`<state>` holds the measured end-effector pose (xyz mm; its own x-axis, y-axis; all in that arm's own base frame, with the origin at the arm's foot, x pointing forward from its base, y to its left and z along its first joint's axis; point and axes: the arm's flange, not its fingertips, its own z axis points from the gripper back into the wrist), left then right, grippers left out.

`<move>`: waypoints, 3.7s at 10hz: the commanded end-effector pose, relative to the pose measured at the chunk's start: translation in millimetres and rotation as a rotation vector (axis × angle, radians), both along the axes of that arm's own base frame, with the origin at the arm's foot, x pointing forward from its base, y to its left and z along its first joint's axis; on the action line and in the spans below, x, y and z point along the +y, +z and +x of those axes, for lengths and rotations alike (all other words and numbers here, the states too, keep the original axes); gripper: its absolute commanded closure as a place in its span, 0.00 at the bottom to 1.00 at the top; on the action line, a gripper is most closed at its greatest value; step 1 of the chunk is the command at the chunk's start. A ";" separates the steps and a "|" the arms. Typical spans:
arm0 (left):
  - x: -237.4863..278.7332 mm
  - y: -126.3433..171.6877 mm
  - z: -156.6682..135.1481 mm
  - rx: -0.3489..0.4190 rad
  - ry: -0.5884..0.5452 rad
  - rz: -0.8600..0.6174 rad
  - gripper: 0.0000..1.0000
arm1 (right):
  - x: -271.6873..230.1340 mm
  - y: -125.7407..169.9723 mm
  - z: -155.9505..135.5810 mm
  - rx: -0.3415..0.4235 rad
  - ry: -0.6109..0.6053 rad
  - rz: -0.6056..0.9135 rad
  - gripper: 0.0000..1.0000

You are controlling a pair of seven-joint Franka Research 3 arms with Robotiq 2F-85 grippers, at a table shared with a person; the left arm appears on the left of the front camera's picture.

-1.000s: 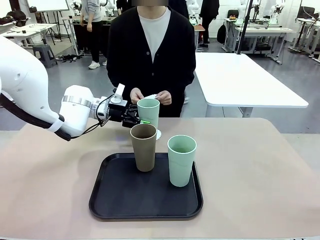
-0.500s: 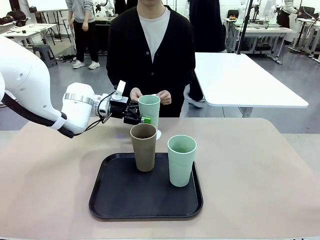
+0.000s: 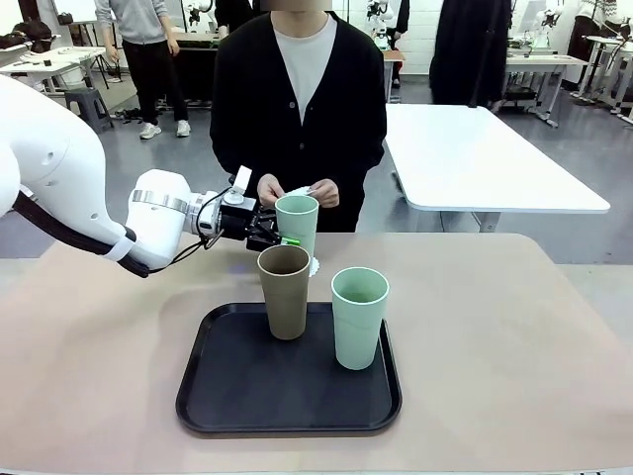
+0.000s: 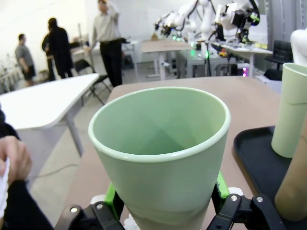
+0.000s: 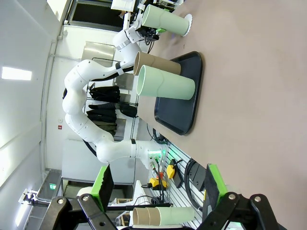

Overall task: Place coasters on the table and set cups on them.
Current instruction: Pick up one Reusable plastic cup and place it on a coaster set by the human.

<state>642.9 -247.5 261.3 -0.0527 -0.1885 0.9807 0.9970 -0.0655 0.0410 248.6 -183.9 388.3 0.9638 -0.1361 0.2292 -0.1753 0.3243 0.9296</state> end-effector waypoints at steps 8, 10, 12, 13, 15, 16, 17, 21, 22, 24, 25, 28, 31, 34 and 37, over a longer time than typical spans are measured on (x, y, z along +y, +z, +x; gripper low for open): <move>-8.0 1.8 13.9 -0.066 -0.040 0.036 0.13 | -0.3 0.7 0.7 -0.015 -0.002 0.009 0.00; -7.5 1.0 17.9 -0.083 -0.044 0.045 0.13 | -0.3 0.7 0.7 -0.015 -0.002 0.009 0.00; -7.8 0.2 19.0 -0.082 -0.041 0.044 0.13 | -0.3 0.7 0.7 -0.015 -0.002 0.009 0.00; -7.4 -2.1 18.6 -0.076 -0.039 0.039 0.13 | -0.3 0.7 0.7 -0.015 -0.002 0.009 0.00; -7.0 -6.0 19.7 -0.070 -0.039 0.031 0.07 | -0.3 0.7 0.7 -0.015 -0.002 0.009 0.00; -7.1 -4.3 20.1 -0.068 -0.044 0.031 0.00 | -0.3 0.7 0.7 -0.015 -0.002 0.009 0.00; -6.6 -3.6 18.9 -0.067 -0.043 0.039 0.00 | -0.3 0.7 0.7 -0.015 -0.002 0.009 0.00; -4.8 -2.1 19.3 -0.062 -0.053 0.082 0.00 | -0.3 0.7 0.7 -0.015 -0.002 0.009 0.00; -4.1 -0.4 19.3 -0.062 -0.056 0.098 0.00 | -0.3 0.7 0.7 -0.015 -0.002 0.009 0.00; -0.7 1.0 18.9 -0.061 -0.049 0.115 0.00 | -0.3 0.7 0.7 -0.015 -0.002 0.009 0.00; 0.0 0.8 19.3 -0.056 -0.052 0.128 0.00 | -0.3 0.7 0.7 -0.015 -0.002 0.009 0.00; 6.5 4.9 16.1 -0.048 -0.059 0.198 0.00 | -0.3 0.7 0.7 -0.015 -0.002 0.009 0.00; 12.8 12.5 13.0 -0.053 -0.058 0.251 0.00 | -0.3 0.7 0.7 -0.015 -0.002 0.009 0.00; 26.6 22.7 9.4 -0.058 -0.032 0.305 0.00 | -0.3 0.7 0.7 -0.015 -0.002 0.009 0.00; 49.6 44.3 0.6 -0.053 0.017 0.439 0.00 | -0.3 0.7 0.7 -0.015 -0.002 0.009 0.00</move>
<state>657.2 -204.5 293.9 -0.1253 -0.5180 0.8462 0.9916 -0.0933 0.0897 248.6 -183.9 388.3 0.9638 -0.1361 0.2292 -0.1753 0.3243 0.9296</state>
